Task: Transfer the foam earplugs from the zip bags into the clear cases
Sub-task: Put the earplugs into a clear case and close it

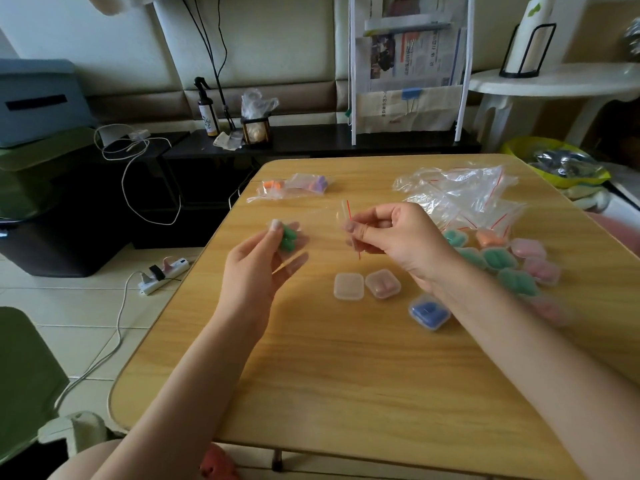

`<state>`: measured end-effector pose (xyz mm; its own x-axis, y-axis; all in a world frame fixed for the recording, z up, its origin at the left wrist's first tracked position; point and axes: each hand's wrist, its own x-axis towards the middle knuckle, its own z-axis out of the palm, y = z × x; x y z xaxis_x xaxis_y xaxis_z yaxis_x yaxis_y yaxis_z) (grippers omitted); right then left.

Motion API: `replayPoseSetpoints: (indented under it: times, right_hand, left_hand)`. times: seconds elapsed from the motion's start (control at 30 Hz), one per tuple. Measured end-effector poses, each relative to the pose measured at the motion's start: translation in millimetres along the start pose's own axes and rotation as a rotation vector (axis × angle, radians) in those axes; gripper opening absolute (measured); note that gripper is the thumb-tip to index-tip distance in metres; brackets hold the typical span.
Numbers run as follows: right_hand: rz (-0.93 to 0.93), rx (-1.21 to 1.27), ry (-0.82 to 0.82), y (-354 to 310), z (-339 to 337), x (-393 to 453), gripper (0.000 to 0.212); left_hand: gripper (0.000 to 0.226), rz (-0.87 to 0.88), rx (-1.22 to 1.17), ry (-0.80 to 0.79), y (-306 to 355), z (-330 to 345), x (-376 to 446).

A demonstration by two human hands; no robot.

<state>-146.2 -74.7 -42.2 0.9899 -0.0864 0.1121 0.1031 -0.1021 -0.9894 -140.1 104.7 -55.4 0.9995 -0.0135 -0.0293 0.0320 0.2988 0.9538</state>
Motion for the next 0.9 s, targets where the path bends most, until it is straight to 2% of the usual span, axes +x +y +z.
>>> replayPoseSetpoints:
  times: [0.07, 0.17, 0.23, 0.37, 0.47, 0.53, 0.6, 0.67, 0.83, 0.9]
  right_hand:
    - [0.001, 0.002, 0.037, 0.8, 0.1, -0.3, 0.008]
    - [0.024, 0.043, 0.066, 0.6, -2.3, 0.2, 0.007]
    - [0.038, 0.059, 0.034, 0.3, -1.4, -0.4, 0.005]
    - [0.039, 0.094, -0.003, -0.6, 4.6, -3.4, 0.006]
    - [0.06, 0.155, -0.016, -1.4, 5.6, -4.1, 0.01]
    - [0.08, 0.206, -0.027, -1.4, 5.4, -4.1, 0.015]
    - [0.093, 0.242, -0.041, -0.8, 5.8, -4.0, 0.02]
    - [0.105, 0.267, -0.06, 0.3, 7.0, -4.2, 0.019]
    - [0.131, 0.339, -0.069, 1.9, 9.4, -3.3, 0.008]
    - [0.111, 0.317, -0.045, 0.7, 8.2, -3.4, 0.014]
  left_hand:
    - [0.025, 0.028, 0.005, 0.071, 0.2, -2.4, 1.5]
    - [0.029, 0.107, 0.155, 0.18, 0.1, -7.7, 4.8]
    - [0.031, 0.119, 0.203, 0.165, 0.0, -6.8, 5.1]
    - [0.039, 0.002, 0.222, 0.007, -3.7, 2.3, 1.2]
    - [0.02, -0.016, 0.208, 0.025, -5.1, 4.1, 0.7]
    - [0.017, -0.045, 0.131, 0.037, -4.9, 3.6, 1.4]
    - [0.018, -0.036, 0.177, 0.08, -5.4, 2.9, 2.5]
    - [0.015, 0.042, 0.324, 0.135, -7.9, 2.3, 3.5]
    - [0.014, 0.37, 0.71, 0.219, -9.2, -2.3, 2.3]
    - [0.018, 0.444, 0.786, 0.254, -7.0, -2.9, 0.1]
